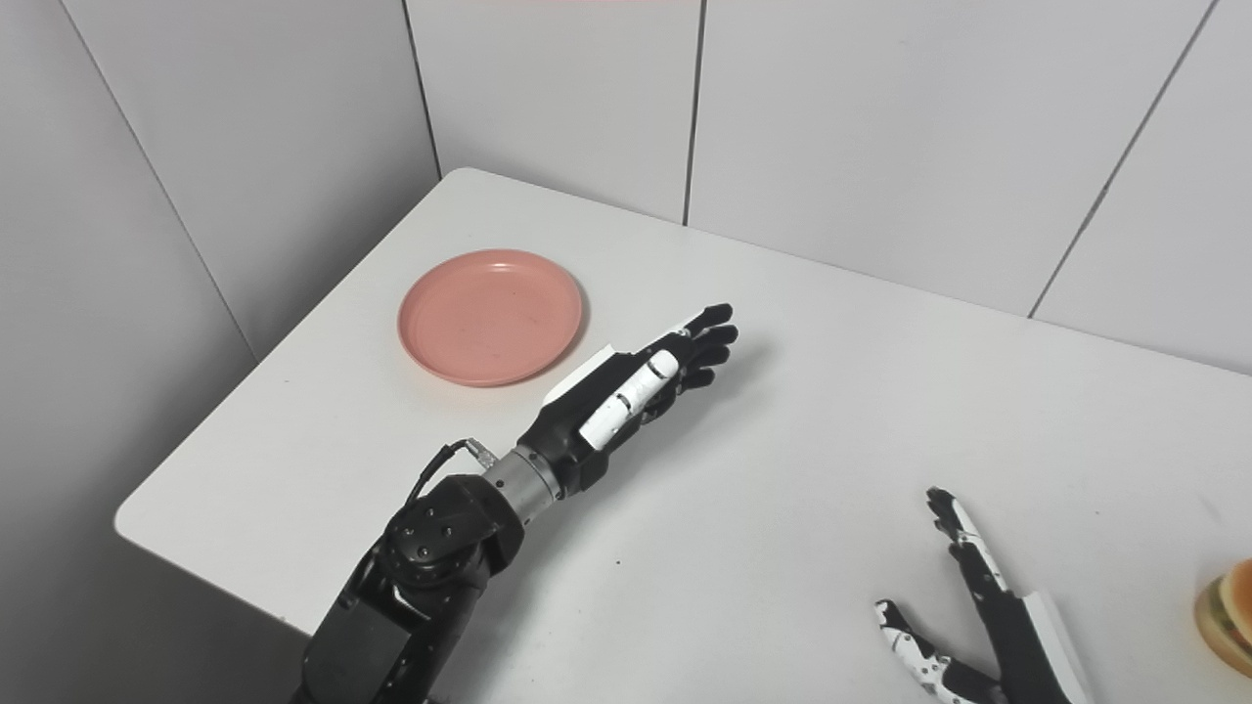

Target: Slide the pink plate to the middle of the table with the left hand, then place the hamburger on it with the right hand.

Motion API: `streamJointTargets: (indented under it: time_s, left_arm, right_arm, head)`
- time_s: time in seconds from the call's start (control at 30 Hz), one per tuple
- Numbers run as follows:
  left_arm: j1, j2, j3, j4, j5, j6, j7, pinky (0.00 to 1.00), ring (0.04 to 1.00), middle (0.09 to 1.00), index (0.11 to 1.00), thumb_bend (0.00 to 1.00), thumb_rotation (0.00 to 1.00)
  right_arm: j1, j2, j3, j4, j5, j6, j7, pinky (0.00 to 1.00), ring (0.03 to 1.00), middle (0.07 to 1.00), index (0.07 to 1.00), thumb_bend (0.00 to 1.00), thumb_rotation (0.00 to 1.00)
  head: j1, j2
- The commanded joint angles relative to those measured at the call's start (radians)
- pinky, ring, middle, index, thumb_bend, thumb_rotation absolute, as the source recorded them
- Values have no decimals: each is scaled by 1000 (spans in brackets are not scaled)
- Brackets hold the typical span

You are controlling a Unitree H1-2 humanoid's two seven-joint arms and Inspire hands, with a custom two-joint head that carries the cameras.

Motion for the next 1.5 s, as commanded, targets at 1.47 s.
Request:
streamJointTargets:
  time_s: [1.47]
  left_arm:
    - [-259,280,457,231,-199,-92,159,953,952,949,920,406,1000]
  right_arm:
    - [-2,7,-5,-56,12,55,19,964,973,969,964,0,0]
  head:
    - [20,1]
